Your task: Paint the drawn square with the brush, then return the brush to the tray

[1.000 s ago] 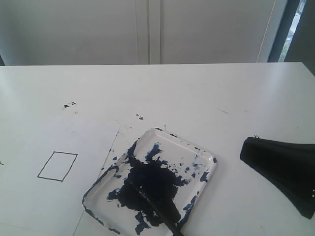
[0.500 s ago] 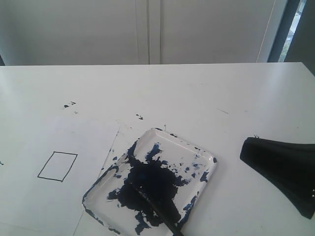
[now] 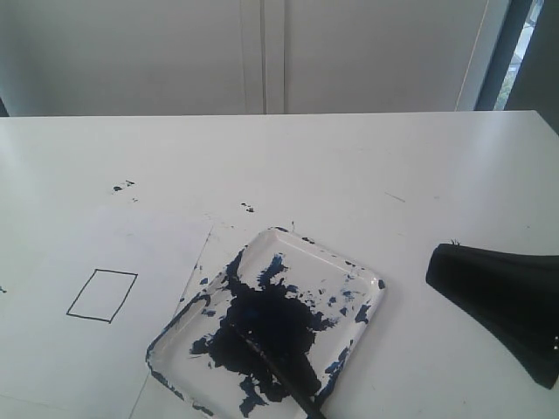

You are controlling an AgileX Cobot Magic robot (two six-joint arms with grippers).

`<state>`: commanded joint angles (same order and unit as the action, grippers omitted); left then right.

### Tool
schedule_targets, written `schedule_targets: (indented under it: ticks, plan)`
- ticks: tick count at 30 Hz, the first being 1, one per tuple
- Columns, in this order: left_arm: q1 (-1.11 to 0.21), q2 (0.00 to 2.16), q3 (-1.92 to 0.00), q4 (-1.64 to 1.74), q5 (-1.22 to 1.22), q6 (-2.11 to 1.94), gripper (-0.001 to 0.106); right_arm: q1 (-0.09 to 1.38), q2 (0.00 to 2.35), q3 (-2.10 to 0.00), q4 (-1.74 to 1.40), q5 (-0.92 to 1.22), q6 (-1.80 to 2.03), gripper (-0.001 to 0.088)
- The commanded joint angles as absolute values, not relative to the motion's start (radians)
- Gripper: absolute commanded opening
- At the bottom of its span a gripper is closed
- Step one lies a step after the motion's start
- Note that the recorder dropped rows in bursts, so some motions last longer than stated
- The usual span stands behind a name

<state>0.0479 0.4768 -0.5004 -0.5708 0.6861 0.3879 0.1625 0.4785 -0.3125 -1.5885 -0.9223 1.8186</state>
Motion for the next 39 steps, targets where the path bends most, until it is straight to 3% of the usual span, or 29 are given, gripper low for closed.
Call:
schedule_targets:
  ticks: [8, 30, 39]
  plan:
    - [0.048, 0.477, -0.565, -0.681, 0.787, 0.430, 0.000, 0.163, 0.479, -0.313, -1.588, -0.922, 1.819, 0.0000]
    - [0.048, 0.477, -0.572, -0.545, 1.002, 0.528, 0.000, 0.163, 0.479, -0.313, -1.588, -0.922, 1.819, 0.0000]
    - [0.048, 0.479, -0.568, -0.520, 0.896, 0.524, 0.000, 0.163, 0.479, -0.313, -1.588, -0.922, 1.819, 0.0000]
